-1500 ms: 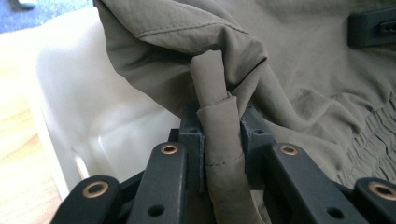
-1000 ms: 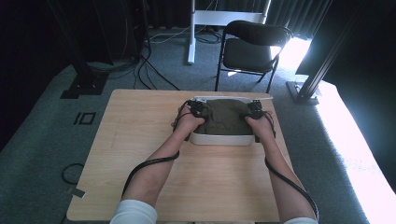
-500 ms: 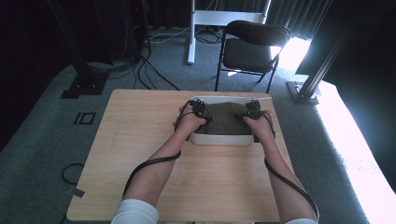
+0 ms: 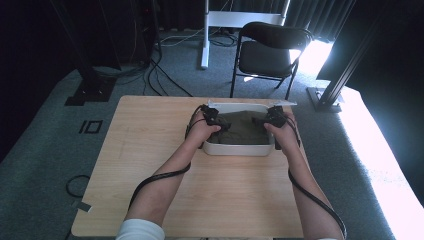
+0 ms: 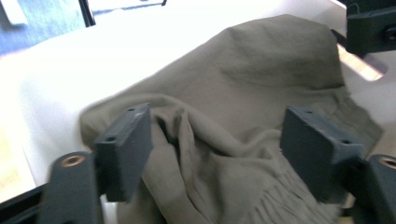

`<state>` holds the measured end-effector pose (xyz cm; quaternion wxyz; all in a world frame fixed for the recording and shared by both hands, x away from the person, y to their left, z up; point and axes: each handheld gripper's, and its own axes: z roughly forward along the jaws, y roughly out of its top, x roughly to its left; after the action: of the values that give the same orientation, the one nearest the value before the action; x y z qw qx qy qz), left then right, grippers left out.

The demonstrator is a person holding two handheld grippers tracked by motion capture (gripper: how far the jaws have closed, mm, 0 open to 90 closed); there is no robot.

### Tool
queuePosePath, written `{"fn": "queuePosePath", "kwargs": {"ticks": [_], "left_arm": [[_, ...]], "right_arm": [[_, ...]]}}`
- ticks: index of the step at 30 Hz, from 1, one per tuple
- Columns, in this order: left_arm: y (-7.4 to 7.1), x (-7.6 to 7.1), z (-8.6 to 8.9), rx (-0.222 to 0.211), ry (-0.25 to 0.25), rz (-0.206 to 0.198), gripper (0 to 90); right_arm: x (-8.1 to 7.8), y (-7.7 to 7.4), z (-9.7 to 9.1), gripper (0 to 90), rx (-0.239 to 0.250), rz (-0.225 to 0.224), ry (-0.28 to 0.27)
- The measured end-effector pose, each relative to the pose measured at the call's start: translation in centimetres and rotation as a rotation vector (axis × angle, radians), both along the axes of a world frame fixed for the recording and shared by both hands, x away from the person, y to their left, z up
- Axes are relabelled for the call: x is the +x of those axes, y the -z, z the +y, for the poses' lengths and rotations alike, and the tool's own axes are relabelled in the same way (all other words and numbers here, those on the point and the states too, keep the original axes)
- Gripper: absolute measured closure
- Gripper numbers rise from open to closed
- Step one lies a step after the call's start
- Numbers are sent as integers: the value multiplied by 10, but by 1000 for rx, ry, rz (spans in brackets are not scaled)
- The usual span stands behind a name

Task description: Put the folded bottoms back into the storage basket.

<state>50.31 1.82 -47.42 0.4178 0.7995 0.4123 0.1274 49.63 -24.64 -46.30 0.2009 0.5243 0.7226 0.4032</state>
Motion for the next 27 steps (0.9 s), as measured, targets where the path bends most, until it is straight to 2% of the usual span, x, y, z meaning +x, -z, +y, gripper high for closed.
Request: {"fn": "queuePosePath", "kwargs": {"ticks": [1, 2, 5, 8, 9, 11, 12, 14, 17, 21, 22, 24, 27], "left_arm": [[-1, -2, 1, -2, 5, 1, 240], [-2, -3, 2, 1, 7, 1, 207], [-5, -10, 4, -1, -13, -27, 194], [-6, -14, 7, 5, -28, -20, 193], [-6, -18, 10, 26, -2, -35, 192], [-7, -23, 14, 70, 33, -79, 179], [-7, -25, 15, 69, 51, -106, 178], [-10, -30, 18, 39, 50, -113, 178], [-11, -37, 21, 31, 59, -129, 178], [-10, -44, 24, 9, 75, -121, 178], [-10, -49, 28, 10, 98, -106, 178], [-9, -54, 29, 15, 93, -117, 178], [-10, -60, 31, -7, 76, -118, 178]], "right_arm": [[-1, 0, -1, 209, 25, -10, 7], [-2, -1, -2, 207, 30, -22, -3], [-6, -2, -4, 158, 22, -50, -23], [-11, 0, -4, 159, 29, -56, -29], [-12, 0, -4, 159, 24, -57, -31], [-16, 2, -4, 159, 15, -58, -77], [-19, 2, -4, 159, 11, -57, -91], [-23, 2, -3, 159, 3, -51, -108], [-29, 2, -2, 159, -21, -44, -124], [-35, 2, -2, 159, -12, -49, -146], [-39, 1, -3, 159, 3, -58, -147], [-42, 0, -3, 159, 8, -64, -145], [-47, -2, -2, 159, 4, -71, -158]]}}
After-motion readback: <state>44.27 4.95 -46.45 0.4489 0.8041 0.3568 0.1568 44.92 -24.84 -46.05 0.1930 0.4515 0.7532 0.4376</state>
